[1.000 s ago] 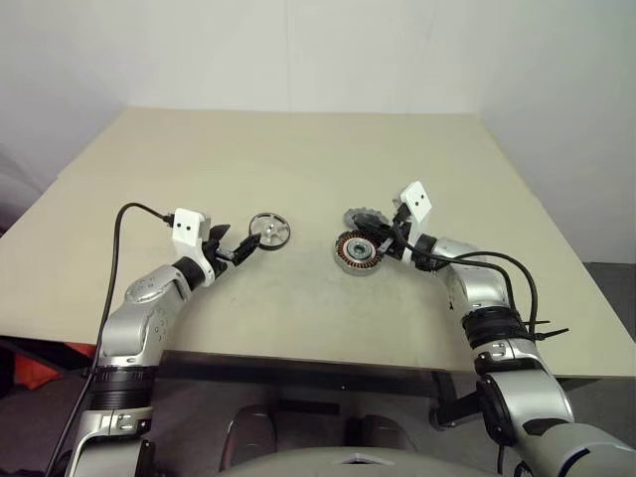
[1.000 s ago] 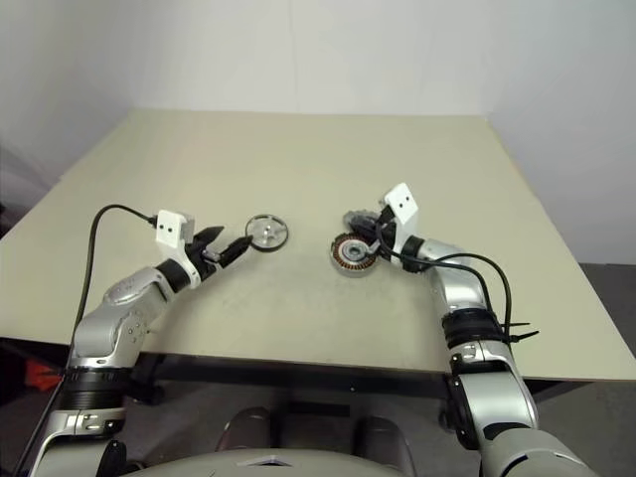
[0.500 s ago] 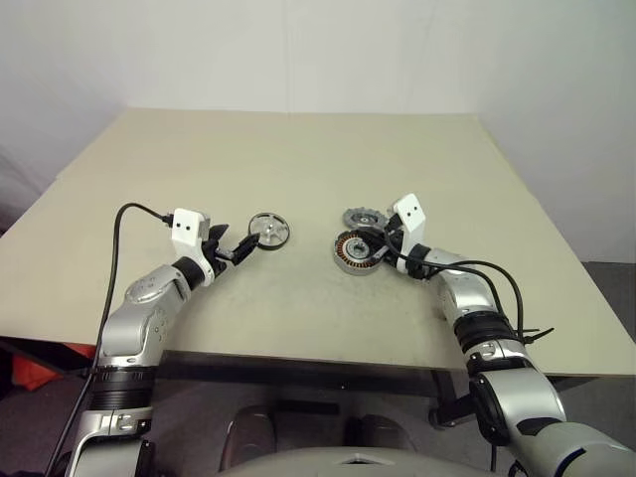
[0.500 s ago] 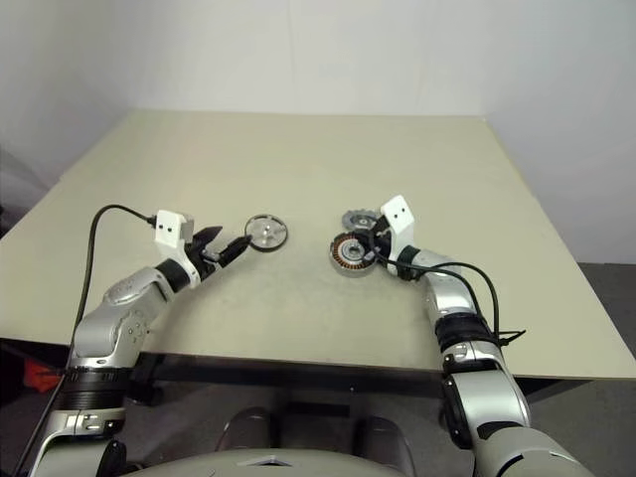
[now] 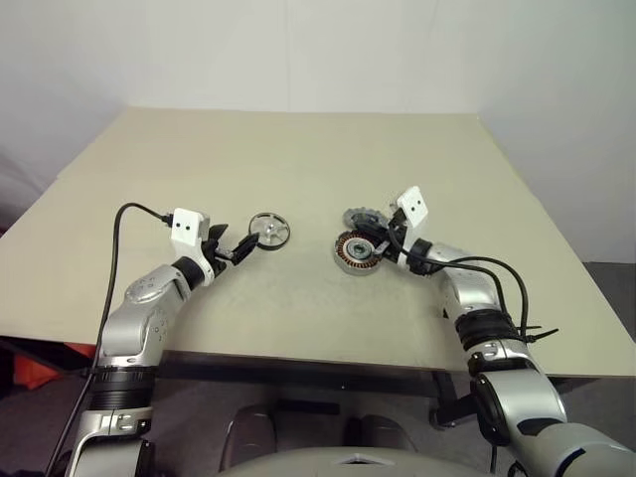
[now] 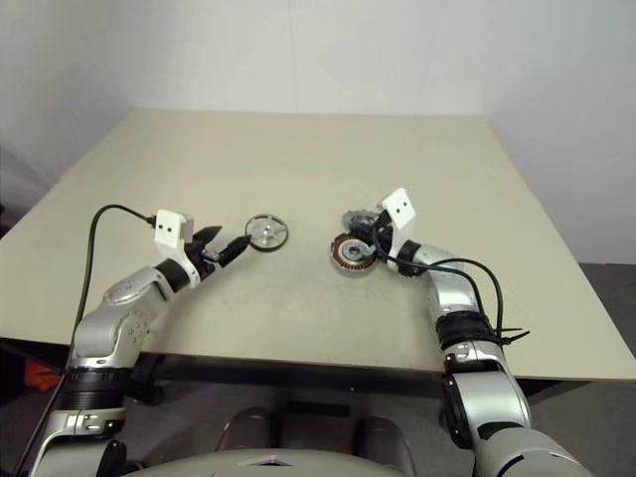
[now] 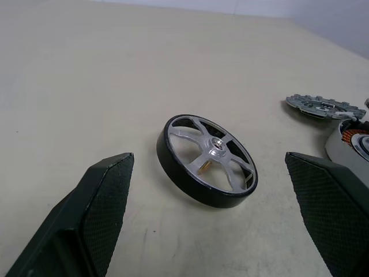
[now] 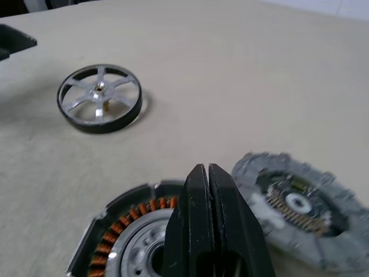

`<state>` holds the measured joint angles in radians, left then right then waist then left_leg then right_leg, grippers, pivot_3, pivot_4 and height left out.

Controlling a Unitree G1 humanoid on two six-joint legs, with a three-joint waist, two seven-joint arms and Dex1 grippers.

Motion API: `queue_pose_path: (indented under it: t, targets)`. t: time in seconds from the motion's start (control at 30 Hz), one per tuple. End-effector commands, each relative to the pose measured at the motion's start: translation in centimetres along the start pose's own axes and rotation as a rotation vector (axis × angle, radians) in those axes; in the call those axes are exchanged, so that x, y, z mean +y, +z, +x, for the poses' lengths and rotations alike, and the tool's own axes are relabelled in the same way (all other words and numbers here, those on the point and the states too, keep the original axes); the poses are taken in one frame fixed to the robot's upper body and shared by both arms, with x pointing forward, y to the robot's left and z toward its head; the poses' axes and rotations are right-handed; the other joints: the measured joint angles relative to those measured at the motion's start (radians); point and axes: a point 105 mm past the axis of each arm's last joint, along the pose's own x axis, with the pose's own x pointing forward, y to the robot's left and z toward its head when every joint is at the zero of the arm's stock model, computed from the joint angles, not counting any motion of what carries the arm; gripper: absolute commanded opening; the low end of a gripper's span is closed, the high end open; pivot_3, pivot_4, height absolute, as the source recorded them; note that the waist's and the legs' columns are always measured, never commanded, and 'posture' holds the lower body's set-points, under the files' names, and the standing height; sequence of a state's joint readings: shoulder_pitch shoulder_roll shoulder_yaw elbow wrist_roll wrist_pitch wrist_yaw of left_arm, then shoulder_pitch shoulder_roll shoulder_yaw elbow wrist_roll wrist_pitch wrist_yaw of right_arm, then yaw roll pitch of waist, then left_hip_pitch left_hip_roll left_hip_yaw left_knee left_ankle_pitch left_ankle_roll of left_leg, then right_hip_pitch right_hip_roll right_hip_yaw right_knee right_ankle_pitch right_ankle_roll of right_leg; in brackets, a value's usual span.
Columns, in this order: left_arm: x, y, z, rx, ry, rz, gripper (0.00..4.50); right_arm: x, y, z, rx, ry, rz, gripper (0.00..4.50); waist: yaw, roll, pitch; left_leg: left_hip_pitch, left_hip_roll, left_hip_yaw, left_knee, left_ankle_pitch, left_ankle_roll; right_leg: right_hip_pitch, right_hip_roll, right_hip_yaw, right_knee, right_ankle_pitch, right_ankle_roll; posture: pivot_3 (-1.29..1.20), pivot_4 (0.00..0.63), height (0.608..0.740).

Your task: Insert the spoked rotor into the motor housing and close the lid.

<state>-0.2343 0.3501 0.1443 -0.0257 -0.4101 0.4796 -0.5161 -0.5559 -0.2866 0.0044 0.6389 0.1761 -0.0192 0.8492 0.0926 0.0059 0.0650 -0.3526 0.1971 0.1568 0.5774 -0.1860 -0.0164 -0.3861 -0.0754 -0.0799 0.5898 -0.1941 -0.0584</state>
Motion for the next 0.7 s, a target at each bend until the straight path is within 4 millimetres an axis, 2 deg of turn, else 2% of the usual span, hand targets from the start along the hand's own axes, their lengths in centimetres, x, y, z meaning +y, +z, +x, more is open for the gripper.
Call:
queue_pose_path:
  t: [0.03,0.1,0.17,0.33,0.7]
  targets:
    - [-0.2,1.5,-0.1,-0.046,-0.007,0.04,4.5,0.5,-0.2,0.6,0.006,0.004,-0.011,0.04,0.0,0.0,0.0,0.0,0.0,0.0,0.0,0.0,0.0,0.0,0.0,0.0,0.0,0.0,0.0,0.0,0.0,0.74]
    - [-0.1,1.5,-0.1,-0.047,-0.004,0.043,4.5,0.6,-1.3,0.7,0.034,-0.01,-0.001,0.04,-0.003,0.0,0.0,0.001,0.0,0.0,0.0,0.0,0.0,0.001,0.0,0.0,0.0,0.0,0.001,0.0,0.0,0.74]
    - [-0.1,1.6,-0.2,-0.047,-0.003,0.045,4.5,0.6,-1.5,0.7,0.04,-0.016,-0.003,0.04,-0.008,-0.001,-0.001,0.003,0.001,0.0,0.0,0.0,0.0,0.002,0.0,0.0,0.0,-0.002,0.003,0.0,0.0,0.74]
    - [0.0,1.6,-0.3,-0.045,0.002,0.047,4.5,-0.2,-0.3,0.6,0.005,-0.017,-0.012,0.04,-0.022,-0.001,0.0,0.004,0.001,0.0,0.0,0.001,-0.002,0.002,0.0,0.0,0.0,-0.003,0.005,0.0,0.0,0.74]
    - [-0.1,1.5,0.0,-0.048,-0.005,0.043,4.5,1.4,2.3,0.7,-0.069,0.083,-0.061,0.04,-0.022,-0.001,0.0,-0.001,0.001,0.0,0.0,0.0,0.0,-0.001,0.0,0.0,0.0,0.0,-0.001,0.0,0.0,0.74]
